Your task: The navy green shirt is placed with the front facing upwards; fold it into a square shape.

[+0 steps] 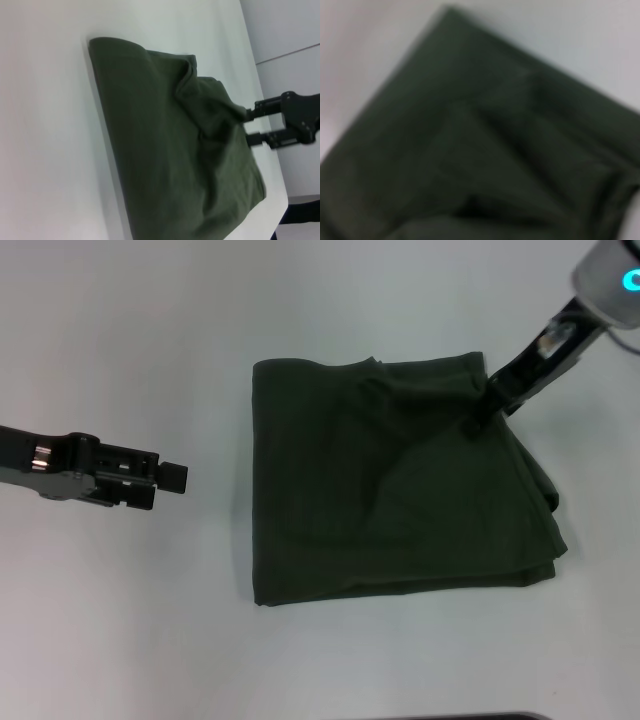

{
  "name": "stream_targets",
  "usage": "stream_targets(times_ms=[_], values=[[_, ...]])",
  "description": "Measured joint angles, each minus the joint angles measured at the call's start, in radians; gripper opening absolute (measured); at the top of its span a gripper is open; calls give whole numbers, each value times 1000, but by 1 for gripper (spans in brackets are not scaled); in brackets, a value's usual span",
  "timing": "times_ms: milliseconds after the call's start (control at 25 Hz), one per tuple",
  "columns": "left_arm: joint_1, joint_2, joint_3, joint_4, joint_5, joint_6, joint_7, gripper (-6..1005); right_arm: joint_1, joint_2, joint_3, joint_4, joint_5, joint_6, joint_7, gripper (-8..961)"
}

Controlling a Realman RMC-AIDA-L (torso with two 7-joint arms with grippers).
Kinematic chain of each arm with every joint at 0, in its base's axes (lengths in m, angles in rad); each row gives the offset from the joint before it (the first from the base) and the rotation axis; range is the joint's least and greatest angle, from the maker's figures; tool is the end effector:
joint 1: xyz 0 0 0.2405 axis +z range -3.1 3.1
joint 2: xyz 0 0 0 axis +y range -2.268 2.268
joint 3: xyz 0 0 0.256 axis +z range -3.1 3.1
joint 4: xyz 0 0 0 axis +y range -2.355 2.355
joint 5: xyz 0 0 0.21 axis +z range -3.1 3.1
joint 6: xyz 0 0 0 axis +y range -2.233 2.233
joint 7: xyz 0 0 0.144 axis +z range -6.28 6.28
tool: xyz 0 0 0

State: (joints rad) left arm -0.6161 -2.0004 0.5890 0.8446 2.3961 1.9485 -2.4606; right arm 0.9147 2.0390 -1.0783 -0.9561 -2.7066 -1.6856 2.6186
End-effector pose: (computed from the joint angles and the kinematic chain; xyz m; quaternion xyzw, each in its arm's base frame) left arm -0.2590 0.3113 0.0533 0.7821 0.6152 0.0798 0.0585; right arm 0.1733 0.3921 0.0145 -0.8657 0.4423 -0.2013 0.1198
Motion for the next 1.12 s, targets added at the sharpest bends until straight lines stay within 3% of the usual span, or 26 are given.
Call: stream_targets(times_ms=[280, 480, 1120], values=[[-13, 5, 0, -28, 0, -5, 3, 842, -68, -7, 131, -173, 2, -35, -12, 690], [-13, 5, -5, -29, 0, -6, 3, 841, -75, -13, 182, -171, 139, -48, -60, 691], [-25, 40, -23, -55, -63, 10, -6, 842, 2, 38, -62, -107, 158, 83, -140, 691]])
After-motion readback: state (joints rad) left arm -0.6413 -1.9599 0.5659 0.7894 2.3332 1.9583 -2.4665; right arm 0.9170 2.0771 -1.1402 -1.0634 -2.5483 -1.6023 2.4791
